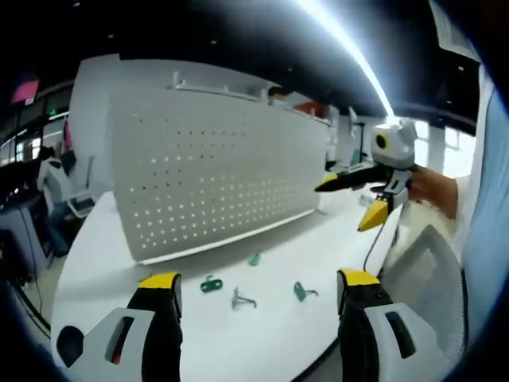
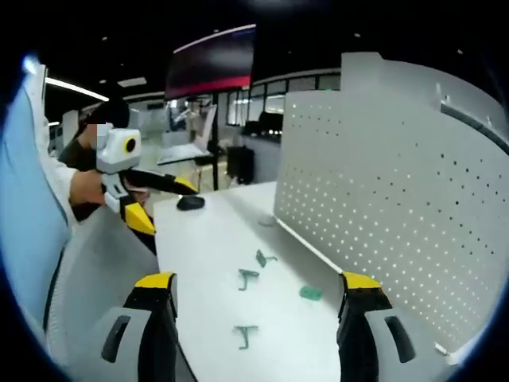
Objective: Insert the hook assembly into the mounting plate slot until the hook locks in place.
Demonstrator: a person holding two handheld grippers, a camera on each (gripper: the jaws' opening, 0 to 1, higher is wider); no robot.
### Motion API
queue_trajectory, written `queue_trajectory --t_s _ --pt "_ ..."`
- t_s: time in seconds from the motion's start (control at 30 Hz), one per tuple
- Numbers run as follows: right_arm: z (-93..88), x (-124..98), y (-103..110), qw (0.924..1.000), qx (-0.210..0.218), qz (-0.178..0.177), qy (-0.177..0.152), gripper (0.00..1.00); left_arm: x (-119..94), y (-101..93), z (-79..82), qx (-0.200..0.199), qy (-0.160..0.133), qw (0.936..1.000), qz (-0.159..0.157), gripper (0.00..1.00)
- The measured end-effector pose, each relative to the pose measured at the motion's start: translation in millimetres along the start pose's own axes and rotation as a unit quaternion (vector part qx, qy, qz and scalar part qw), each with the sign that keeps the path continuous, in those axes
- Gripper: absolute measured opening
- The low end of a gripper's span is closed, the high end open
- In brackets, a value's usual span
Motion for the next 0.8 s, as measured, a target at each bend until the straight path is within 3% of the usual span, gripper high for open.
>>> queue_trajectory --t_s 0.43,0.8 --pt "-7.7 -3.1 1.5 0.9999 0.002 0.004 0.011 0.82 0.6 0.0 -2.0 0.000 0.004 1.0000 0.003 0.80" --pt "0.8 15.8 2.3 0.9994 -0.016 0.026 0.017 0.78 2.5 3.4 -1.9 -0.007 0.000 1.0000 0.005 0.79"
Point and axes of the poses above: the point that each gripper's makers call its tool centre point, and the gripper's own axes: x roughly forward along the fingers, y roughly to its left, z roughly out of its top, the point moved 6 cm from there along -x, roughly backward along the fingers, and after that the axes turned 2 degrees about z, right-handed, at the moved point
